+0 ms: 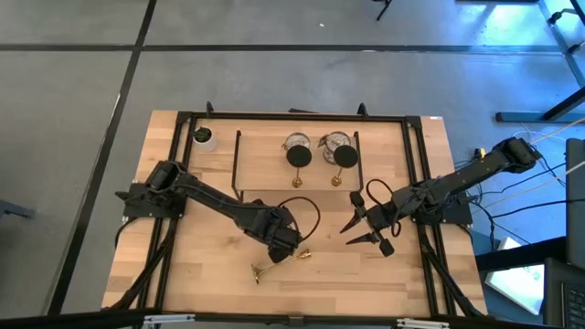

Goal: Pick & Place candle stick holders
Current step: Put the silver scented candle on the shelf

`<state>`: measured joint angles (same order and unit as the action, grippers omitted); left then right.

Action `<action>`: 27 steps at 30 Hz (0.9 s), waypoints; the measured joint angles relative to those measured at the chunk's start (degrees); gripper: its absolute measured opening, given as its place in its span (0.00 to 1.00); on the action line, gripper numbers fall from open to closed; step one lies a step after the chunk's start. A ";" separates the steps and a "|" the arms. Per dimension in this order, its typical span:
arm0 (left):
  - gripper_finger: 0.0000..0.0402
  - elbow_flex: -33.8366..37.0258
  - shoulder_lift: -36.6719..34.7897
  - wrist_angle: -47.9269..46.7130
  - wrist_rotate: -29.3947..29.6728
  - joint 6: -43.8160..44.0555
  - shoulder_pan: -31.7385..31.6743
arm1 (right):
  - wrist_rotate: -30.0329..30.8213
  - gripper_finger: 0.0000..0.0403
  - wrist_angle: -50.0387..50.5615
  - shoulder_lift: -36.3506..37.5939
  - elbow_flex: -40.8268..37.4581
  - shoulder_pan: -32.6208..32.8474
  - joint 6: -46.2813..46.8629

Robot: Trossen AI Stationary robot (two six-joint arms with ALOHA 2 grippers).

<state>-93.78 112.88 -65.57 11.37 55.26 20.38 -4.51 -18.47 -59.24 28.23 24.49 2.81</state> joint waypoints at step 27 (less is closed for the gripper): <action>0.87 -1.48 0.97 4.96 -1.13 -1.50 1.04 | -0.02 0.39 -0.21 0.00 0.00 0.00 0.87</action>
<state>-95.26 113.85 -60.60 10.23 53.77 21.42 -4.54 -18.68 -59.24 28.23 24.49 3.68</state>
